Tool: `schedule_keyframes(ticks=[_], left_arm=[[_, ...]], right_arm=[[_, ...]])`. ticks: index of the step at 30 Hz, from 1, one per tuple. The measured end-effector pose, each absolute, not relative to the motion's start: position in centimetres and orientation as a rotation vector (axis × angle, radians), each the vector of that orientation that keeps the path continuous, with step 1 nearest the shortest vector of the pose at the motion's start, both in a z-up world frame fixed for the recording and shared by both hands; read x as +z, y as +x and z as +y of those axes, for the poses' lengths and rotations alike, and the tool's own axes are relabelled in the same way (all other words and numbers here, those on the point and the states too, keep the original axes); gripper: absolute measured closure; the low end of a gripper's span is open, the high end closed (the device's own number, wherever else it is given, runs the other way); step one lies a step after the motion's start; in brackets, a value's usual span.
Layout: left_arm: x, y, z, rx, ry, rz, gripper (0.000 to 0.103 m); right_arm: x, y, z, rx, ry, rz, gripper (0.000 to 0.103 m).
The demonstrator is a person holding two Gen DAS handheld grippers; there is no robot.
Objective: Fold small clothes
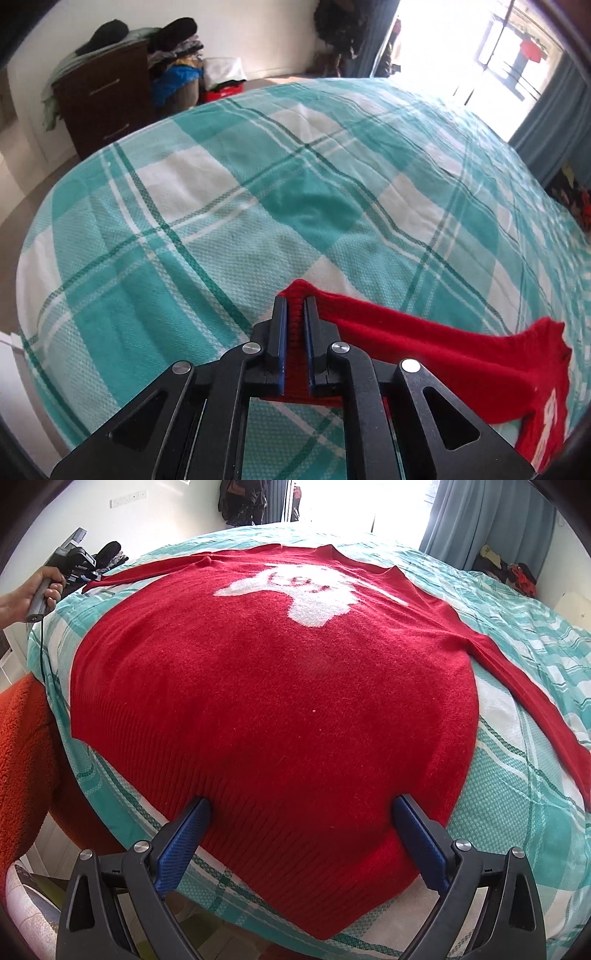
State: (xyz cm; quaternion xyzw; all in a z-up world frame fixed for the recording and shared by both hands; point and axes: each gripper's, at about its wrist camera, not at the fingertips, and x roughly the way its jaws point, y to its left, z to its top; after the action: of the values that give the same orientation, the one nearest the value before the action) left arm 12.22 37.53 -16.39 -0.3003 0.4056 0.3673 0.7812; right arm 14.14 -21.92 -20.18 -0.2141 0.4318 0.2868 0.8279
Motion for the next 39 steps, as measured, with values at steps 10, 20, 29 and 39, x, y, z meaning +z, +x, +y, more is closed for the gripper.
schedule_keyframes(ticks=[10, 20, 29, 39], left_arm=[[-15.7, 9.4, 34.7, 0.822, -0.611, 0.901, 0.063], [-13.9, 10.8, 31.3, 0.634, -0.486, 0.756, 0.063], [-20.8, 9.8, 33.2, 0.561, -0.610, 0.738, 0.069], [-21.5, 9.4, 33.1, 0.522, -0.596, 0.690, 0.070]], right_arm=[[-19.8, 14.1, -21.9, 0.620, -0.443, 0.920, 0.002], [-10.4, 14.0, -19.2, 0.824, -0.352, 0.861, 0.007], [-3.3, 25.7, -1.0, 1.079, -0.444, 0.775, 0.020], [-12.4, 34.0, 19.6, 1.150, -0.890, 0.977, 0.037]])
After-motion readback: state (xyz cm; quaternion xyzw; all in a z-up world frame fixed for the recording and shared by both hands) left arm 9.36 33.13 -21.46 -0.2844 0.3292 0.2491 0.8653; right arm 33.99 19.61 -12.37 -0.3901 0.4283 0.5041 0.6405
